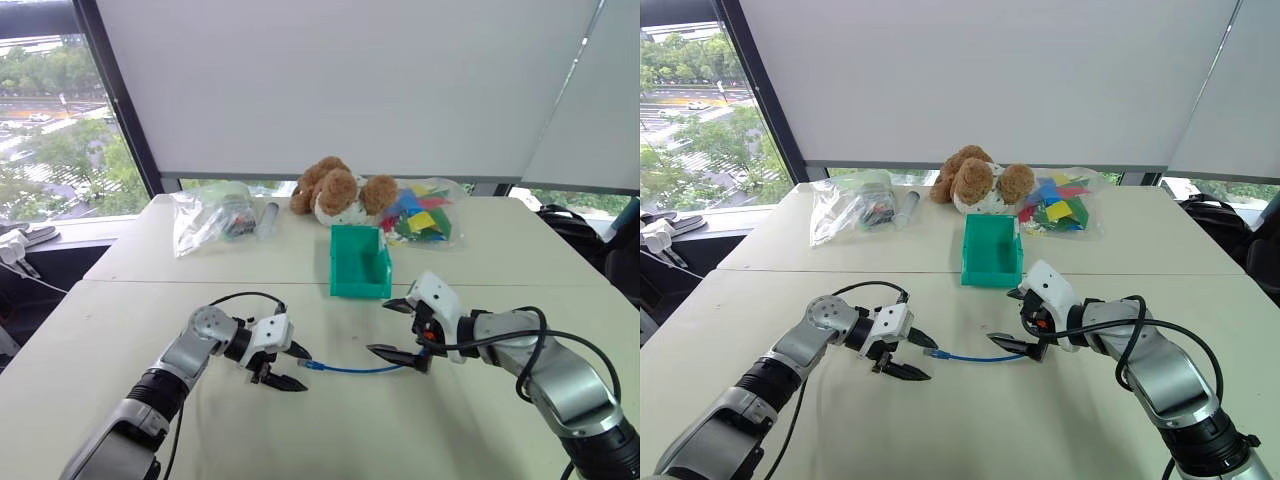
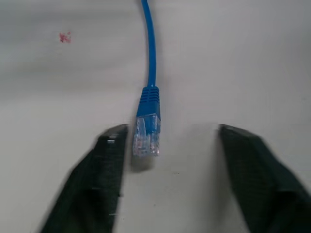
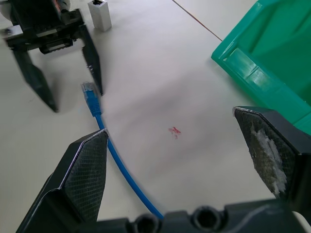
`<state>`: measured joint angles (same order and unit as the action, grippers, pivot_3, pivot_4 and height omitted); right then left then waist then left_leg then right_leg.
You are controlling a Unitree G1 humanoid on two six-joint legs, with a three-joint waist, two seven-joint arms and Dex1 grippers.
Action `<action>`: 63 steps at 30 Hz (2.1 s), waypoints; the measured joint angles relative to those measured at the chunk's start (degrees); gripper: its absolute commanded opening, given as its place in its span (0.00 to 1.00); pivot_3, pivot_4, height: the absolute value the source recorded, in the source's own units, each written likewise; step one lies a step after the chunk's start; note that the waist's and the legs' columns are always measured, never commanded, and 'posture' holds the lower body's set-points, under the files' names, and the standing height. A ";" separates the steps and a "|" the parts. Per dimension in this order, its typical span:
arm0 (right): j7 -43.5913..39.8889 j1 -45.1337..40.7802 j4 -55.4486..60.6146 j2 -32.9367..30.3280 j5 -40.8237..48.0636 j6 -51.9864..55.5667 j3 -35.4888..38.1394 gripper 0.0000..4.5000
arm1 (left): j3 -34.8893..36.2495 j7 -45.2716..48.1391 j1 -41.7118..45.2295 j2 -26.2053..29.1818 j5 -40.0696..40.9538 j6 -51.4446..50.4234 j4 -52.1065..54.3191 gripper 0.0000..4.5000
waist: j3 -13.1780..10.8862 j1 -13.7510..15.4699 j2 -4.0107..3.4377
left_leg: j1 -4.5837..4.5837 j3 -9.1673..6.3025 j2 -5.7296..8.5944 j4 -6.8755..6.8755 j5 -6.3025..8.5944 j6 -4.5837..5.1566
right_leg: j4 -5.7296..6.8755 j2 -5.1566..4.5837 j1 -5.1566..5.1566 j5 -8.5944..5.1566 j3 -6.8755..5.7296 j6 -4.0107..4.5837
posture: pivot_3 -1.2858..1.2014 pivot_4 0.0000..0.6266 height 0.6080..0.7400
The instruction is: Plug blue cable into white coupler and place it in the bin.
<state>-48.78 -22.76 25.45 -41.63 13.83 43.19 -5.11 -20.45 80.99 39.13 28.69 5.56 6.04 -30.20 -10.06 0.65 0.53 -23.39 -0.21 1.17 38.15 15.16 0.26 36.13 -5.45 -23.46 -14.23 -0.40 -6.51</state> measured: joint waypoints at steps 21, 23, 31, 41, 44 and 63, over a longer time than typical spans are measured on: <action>12.70 9.84 11.45 15.36 28.87 19.68 17.09 1.00 | 10.95 -7.17 4.22 -3.09 7.61 -6.56 8.04 0.01 | 0.00 -0.29 0.01 | -0.01 -0.08 -0.03 -0.02 0.01 0.01 | 0.03 0.01 -0.01 0.01 -0.02 -0.01 | 0.52 0.24 1.00; 15.95 8.46 10.37 18.58 30.71 20.22 17.39 1.00 | 11.57 -8.10 4.22 -3.20 7.71 -6.70 8.67 0.01 | 0.00 -0.32 0.01 | -0.01 -0.08 -0.02 -0.02 0.01 0.01 | 0.03 0.01 -0.01 0.01 -0.02 -0.01 | 0.52 0.24 1.00; 28.68 1.44 1.21 31.12 37.27 21.31 19.23 1.00 | 12.48 -9.67 4.26 -4.10 8.64 -6.70 10.47 0.01 | 0.00 -0.14 0.00 | -0.02 -0.08 0.00 -0.02 0.01 0.01 | 0.04 0.02 -0.02 0.01 -0.02 -0.01 | 0.52 0.24 1.00; 36.20 -1.30 -4.14 36.16 40.03 20.77 18.36 1.00 | 12.50 -10.49 4.26 -4.09 8.77 -6.74 12.00 0.01 | 0.00 -0.46 -0.01 | -0.02 -0.08 -0.01 -0.03 0.01 0.01 | 0.05 0.07 -0.03 0.01 -0.02 -0.01 | 0.52 0.24 1.00; 36.83 -2.45 -5.07 36.16 40.07 20.10 17.76 1.00 | 12.50 -10.65 4.26 -4.09 8.81 -6.75 12.51 0.01 | 0.00 -0.55 -0.01 | -0.02 -0.08 -0.01 -0.03 0.01 0.01 | 0.05 0.08 -0.03 0.01 -0.03 -0.02 | 0.52 0.24 1.00; 37.08 -4.43 -8.66 35.32 41.34 17.71 16.84 0.01 | 12.26 -11.02 3.73 -3.83 8.57 -6.77 13.21 0.00 | 0.00 -1.34 -0.02 | -0.02 -0.09 -0.02 -0.09 0.00 0.01 | 0.04 0.08 -0.05 0.01 -0.01 -0.02 | 0.52 0.24 1.00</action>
<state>-11.70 -27.19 16.79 -6.31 55.17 60.91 11.73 -8.19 69.97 42.86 24.86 14.14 -0.73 -16.99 -10.06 -0.69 0.52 -23.41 -0.29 1.15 38.06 15.16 0.27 36.17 -5.36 -23.50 -14.22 -0.42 -6.53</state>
